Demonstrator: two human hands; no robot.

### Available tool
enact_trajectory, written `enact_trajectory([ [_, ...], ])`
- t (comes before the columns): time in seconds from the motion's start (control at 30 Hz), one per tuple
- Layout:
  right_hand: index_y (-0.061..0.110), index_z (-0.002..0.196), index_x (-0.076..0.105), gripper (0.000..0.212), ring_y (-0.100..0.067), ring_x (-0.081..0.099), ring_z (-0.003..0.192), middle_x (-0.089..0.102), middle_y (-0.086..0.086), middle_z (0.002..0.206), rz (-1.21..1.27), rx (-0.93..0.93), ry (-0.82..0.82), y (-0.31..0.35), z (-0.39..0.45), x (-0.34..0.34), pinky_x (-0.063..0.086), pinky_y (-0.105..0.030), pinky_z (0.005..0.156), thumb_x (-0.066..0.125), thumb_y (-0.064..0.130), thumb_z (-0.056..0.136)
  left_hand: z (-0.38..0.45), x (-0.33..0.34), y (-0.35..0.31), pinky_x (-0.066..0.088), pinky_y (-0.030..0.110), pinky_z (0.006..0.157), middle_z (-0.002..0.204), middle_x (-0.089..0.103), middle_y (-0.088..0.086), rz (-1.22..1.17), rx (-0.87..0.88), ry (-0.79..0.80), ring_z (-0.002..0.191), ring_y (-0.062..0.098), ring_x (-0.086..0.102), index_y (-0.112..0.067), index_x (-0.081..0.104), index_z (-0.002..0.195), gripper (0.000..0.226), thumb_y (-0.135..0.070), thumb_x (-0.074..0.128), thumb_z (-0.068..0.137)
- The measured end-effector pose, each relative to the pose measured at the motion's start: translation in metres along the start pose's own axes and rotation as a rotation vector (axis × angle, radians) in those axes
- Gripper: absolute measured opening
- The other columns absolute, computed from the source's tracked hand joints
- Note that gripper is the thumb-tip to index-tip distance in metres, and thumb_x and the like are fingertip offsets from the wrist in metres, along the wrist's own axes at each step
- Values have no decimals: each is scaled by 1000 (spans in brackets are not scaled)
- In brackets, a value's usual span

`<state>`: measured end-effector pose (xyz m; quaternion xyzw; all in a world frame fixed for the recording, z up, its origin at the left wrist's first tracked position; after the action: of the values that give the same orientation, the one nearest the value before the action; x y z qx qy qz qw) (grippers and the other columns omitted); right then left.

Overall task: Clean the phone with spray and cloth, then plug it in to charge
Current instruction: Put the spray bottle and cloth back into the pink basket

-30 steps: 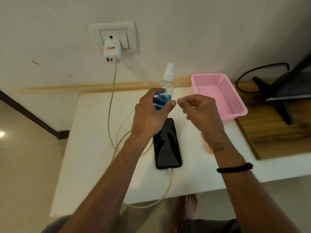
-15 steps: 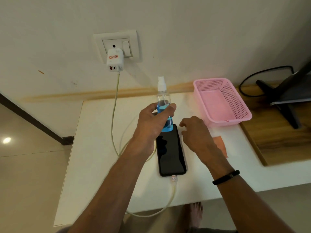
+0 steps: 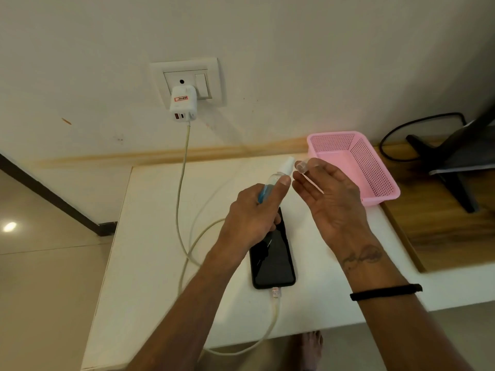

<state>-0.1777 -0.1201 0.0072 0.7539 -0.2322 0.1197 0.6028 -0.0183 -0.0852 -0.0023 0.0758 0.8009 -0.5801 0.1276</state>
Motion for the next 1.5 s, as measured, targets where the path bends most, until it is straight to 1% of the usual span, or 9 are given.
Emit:
enact_trajectory([
  [0.2,-3,117,67,25,-36,71,112,75,-20,113,38,-20,-26,1,0,-4,57,-44,99,68,7,94,-4,-8,-6,52,26,59,64,67,-4,72,75,-7,54,10,62,-16,64,94,59,-75,53,90],
  [0.5,9,105,72,15,-27,77,98,80,-5,100,-116,-91,0,2,3,1,62,-32,81,74,11,91,-4,-17,-8,46,19,58,72,72,-4,229,164,-34,59,8,67,-30,65,97,50,-77,52,88],
  [0.67,13,116,75,25,-31,73,106,77,-7,112,-221,-28,83,-5,6,4,61,-41,88,72,22,93,-4,-15,-8,44,17,58,77,72,-5,260,172,-24,63,11,70,-29,67,106,53,-76,51,89],
  [0.93,6,119,70,37,-23,71,106,76,-9,112,0,154,243,-15,5,16,55,-42,101,71,24,86,-8,-12,-7,49,21,56,66,69,-2,167,143,-32,49,4,63,-24,61,84,54,-77,51,89],
  [1.03,6,111,74,36,-21,71,99,76,-9,105,28,166,196,-18,6,13,59,-39,93,78,22,79,-10,-10,-7,52,31,55,67,67,1,235,193,-80,56,18,65,-22,62,86,57,-78,51,88],
  [1.13,5,100,77,28,-22,66,93,73,-9,94,94,190,138,-27,5,11,60,-32,77,83,17,76,-13,-13,-10,46,28,54,72,63,-5,391,248,-182,61,18,62,-24,63,94,58,-80,49,87],
  [1.27,6,103,75,30,-20,64,91,73,-8,97,157,217,100,-38,2,15,58,-30,82,85,18,77,-19,-16,-13,52,33,59,75,63,-8,518,276,-276,64,20,63,-24,62,97,63,-82,39,87],
  [1.37,5,101,74,37,-18,65,85,74,-8,94,151,224,44,-47,-3,17,56,-27,78,87,19,70,-25,-19,-11,41,31,57,75,57,-10,672,244,-338,61,20,54,-23,60,100,74,-83,22,81],
  [1.5,2,104,74,37,-20,68,84,75,-10,94,131,220,-24,-57,-9,19,61,-31,78,88,17,73,-25,-27,-8,35,29,59,91,72,-2,815,212,-390,65,19,48,-25,61,111,44,-64,59,92],
])
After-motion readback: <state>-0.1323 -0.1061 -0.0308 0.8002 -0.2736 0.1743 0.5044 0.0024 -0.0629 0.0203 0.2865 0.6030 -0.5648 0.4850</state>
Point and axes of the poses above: each hand's wrist, its own z-axis towards the middle knuckle, its own x-axis out of the palm, y = z × x, the point moved 7 cm from there along z, towards the middle knuckle
